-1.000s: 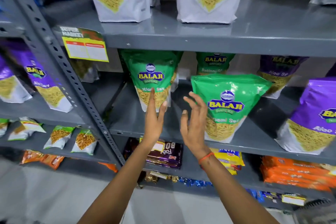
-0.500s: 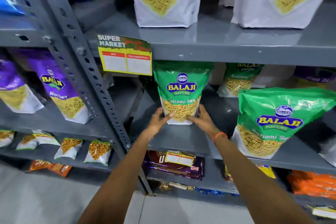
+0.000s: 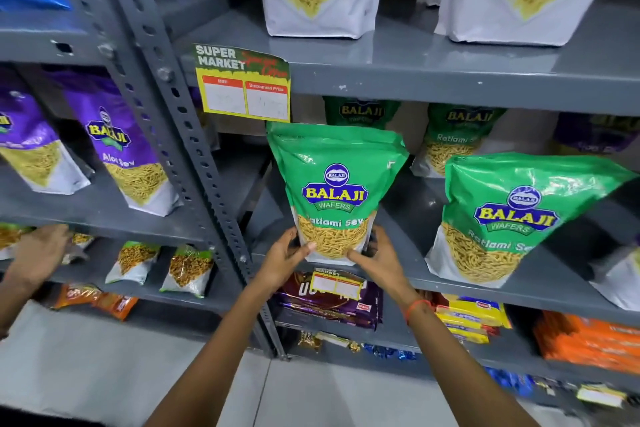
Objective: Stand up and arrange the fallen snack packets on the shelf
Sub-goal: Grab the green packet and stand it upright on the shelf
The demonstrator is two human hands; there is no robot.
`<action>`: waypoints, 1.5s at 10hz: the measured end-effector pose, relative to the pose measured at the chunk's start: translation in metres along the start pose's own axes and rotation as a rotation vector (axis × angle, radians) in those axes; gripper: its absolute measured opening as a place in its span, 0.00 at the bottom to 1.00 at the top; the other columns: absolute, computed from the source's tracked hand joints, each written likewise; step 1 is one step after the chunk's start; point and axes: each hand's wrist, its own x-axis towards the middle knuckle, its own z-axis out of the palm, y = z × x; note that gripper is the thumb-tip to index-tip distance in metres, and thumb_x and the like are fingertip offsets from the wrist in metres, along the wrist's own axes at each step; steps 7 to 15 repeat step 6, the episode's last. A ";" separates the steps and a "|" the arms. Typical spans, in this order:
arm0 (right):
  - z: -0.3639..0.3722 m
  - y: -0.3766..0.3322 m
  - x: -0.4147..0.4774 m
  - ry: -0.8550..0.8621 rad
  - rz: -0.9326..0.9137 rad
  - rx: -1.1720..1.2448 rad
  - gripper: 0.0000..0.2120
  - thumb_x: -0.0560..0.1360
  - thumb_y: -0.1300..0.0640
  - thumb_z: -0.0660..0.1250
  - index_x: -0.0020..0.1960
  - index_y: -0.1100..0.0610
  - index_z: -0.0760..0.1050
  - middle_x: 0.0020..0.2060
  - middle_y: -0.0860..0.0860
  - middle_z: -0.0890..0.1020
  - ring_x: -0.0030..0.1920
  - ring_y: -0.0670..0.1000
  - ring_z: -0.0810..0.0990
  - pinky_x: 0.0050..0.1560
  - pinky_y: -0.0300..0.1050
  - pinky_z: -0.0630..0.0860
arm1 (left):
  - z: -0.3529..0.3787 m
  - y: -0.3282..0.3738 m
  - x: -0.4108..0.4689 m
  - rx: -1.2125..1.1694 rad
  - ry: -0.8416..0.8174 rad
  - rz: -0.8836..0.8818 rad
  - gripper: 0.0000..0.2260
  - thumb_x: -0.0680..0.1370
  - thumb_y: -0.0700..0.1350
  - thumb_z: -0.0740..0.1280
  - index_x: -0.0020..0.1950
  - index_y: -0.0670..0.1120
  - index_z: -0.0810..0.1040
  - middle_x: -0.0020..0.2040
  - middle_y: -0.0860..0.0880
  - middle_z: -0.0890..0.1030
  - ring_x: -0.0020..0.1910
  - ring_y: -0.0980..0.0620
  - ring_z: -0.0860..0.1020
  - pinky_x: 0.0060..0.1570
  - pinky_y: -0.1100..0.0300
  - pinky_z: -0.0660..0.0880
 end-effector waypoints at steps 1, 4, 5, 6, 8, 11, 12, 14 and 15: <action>0.000 0.002 -0.002 0.007 0.002 -0.026 0.30 0.67 0.59 0.74 0.65 0.55 0.65 0.62 0.56 0.75 0.60 0.53 0.75 0.60 0.46 0.73 | 0.001 0.005 -0.005 -0.008 -0.010 -0.026 0.21 0.76 0.44 0.65 0.67 0.41 0.67 0.63 0.45 0.76 0.61 0.50 0.75 0.56 0.65 0.72; -0.024 -0.018 -0.021 0.013 -0.053 -0.640 0.26 0.71 0.49 0.67 0.64 0.60 0.67 0.61 0.62 0.73 0.63 0.63 0.70 0.61 0.53 0.69 | 0.034 0.057 -0.043 0.731 0.198 -0.191 0.13 0.78 0.46 0.60 0.51 0.35 0.73 0.52 0.34 0.80 0.52 0.36 0.77 0.48 0.47 0.73; -0.054 -0.061 -0.036 -0.109 -0.067 -0.843 0.18 0.73 0.50 0.63 0.56 0.61 0.72 0.58 0.63 0.78 0.58 0.64 0.75 0.54 0.53 0.73 | 0.067 0.115 -0.060 0.872 0.095 -0.123 0.10 0.77 0.41 0.58 0.50 0.37 0.75 0.52 0.36 0.80 0.52 0.36 0.78 0.49 0.47 0.74; -0.104 -0.145 -0.066 -0.127 -0.153 -1.033 0.13 0.73 0.54 0.62 0.51 0.63 0.76 0.53 0.66 0.80 0.53 0.63 0.79 0.46 0.49 0.73 | 0.091 0.201 -0.072 0.930 -0.046 0.052 0.10 0.75 0.38 0.59 0.52 0.37 0.76 0.52 0.35 0.81 0.50 0.37 0.80 0.51 0.46 0.78; -0.104 -0.145 -0.066 -0.127 -0.153 -1.033 0.13 0.73 0.54 0.62 0.51 0.63 0.76 0.53 0.66 0.80 0.53 0.63 0.79 0.46 0.49 0.73 | 0.091 0.201 -0.072 0.930 -0.046 0.052 0.10 0.75 0.38 0.59 0.52 0.37 0.76 0.52 0.35 0.81 0.50 0.37 0.80 0.51 0.46 0.78; -0.104 -0.145 -0.066 -0.127 -0.153 -1.033 0.13 0.73 0.54 0.62 0.51 0.63 0.76 0.53 0.66 0.80 0.53 0.63 0.79 0.46 0.49 0.73 | 0.091 0.201 -0.072 0.930 -0.046 0.052 0.10 0.75 0.38 0.59 0.52 0.37 0.76 0.52 0.35 0.81 0.50 0.37 0.80 0.51 0.46 0.78; -0.104 -0.145 -0.066 -0.127 -0.153 -1.033 0.13 0.73 0.54 0.62 0.51 0.63 0.76 0.53 0.66 0.80 0.53 0.63 0.79 0.46 0.49 0.73 | 0.091 0.201 -0.072 0.930 -0.046 0.052 0.10 0.75 0.38 0.59 0.52 0.37 0.76 0.52 0.35 0.81 0.50 0.37 0.80 0.51 0.46 0.78; -0.104 -0.145 -0.066 -0.127 -0.153 -1.033 0.13 0.73 0.54 0.62 0.51 0.63 0.76 0.53 0.66 0.80 0.53 0.63 0.79 0.46 0.49 0.73 | 0.091 0.201 -0.072 0.930 -0.046 0.052 0.10 0.75 0.38 0.59 0.52 0.37 0.76 0.52 0.35 0.81 0.50 0.37 0.80 0.51 0.46 0.78; -0.104 -0.145 -0.066 -0.127 -0.153 -1.033 0.13 0.73 0.54 0.62 0.51 0.63 0.76 0.53 0.66 0.80 0.53 0.63 0.79 0.46 0.49 0.73 | 0.091 0.201 -0.072 0.930 -0.046 0.052 0.10 0.75 0.38 0.59 0.52 0.37 0.76 0.52 0.35 0.81 0.50 0.37 0.80 0.51 0.46 0.78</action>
